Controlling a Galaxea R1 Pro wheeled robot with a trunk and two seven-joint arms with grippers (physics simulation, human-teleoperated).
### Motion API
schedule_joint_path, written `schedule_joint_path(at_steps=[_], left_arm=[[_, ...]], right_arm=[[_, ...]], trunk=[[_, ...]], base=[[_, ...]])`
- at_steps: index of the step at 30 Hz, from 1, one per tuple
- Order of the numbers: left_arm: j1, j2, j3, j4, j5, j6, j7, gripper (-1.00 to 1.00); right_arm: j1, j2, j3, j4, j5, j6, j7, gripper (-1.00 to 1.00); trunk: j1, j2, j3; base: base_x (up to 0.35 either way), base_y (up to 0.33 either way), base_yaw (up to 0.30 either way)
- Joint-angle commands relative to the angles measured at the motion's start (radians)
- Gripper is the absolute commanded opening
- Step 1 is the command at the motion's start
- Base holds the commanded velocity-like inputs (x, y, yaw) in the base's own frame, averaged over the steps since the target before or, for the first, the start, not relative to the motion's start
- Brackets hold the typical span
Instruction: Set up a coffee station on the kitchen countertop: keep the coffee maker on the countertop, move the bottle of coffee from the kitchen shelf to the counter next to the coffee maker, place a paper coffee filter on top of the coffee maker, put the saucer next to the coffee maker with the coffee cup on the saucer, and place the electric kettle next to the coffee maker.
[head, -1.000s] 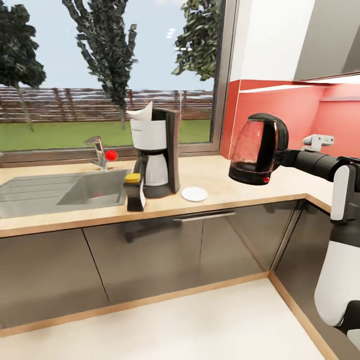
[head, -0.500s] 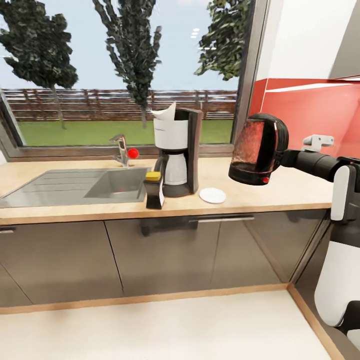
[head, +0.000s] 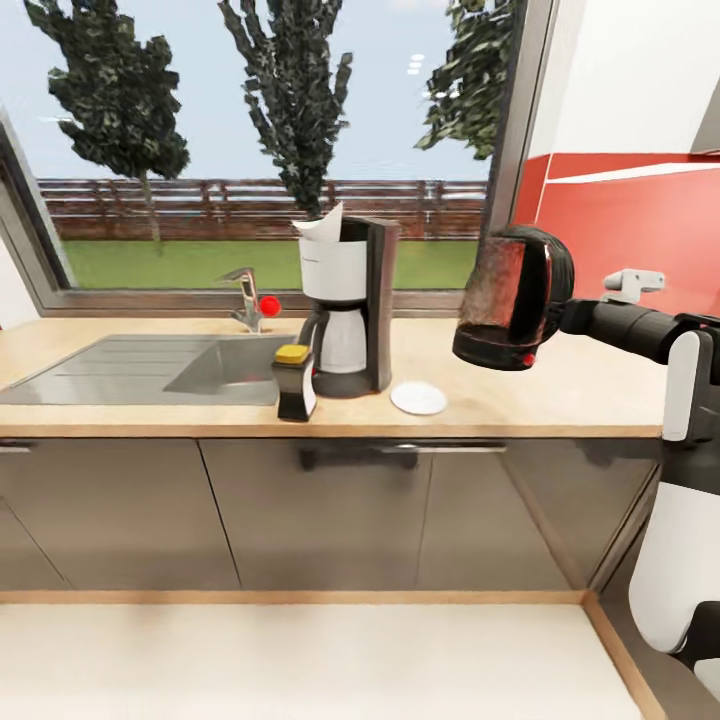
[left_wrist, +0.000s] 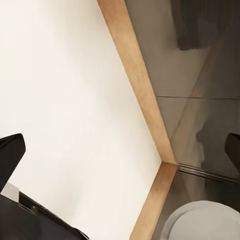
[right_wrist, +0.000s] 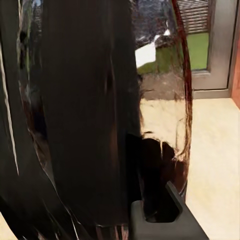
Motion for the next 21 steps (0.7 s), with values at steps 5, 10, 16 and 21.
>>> schedule_joint_path(at_steps=[5, 10, 16, 21], left_arm=[[0.0, 0.0, -0.003, -0.001, 0.003, -0.002, -0.001, 1.0], [0.0, 0.0, -0.002, -0.001, 0.003, -0.002, -0.002, 1.0], [0.0, 0.0, -0.002, -0.001, 0.003, -0.002, -0.002, 1.0], [0.0, 0.0, -0.002, -0.001, 0.003, -0.002, -0.002, 1.0]], right_arm=[[-0.001, 0.0, -0.003, -0.001, -0.006, 0.006, 0.006, -1.0], [-0.001, 0.0, -0.003, -0.001, -0.006, 0.006, 0.006, -1.0], [-0.001, -0.003, -0.003, -0.001, -0.006, 0.007, 0.006, -1.0], [0.002, -0.003, -0.001, -0.001, -0.006, 0.005, 0.006, -1.0]], trunk=[[0.0, 0.0, -0.001], [0.0, 0.0, -0.001], [0.0, 0.0, -0.001], [0.0, 0.0, -0.001]], base=[[0.061, -0.164, 0.156], [0.01, -0.023, 0.021], [0.001, -0.002, 0.002], [0.046, -0.017, 0.0]])
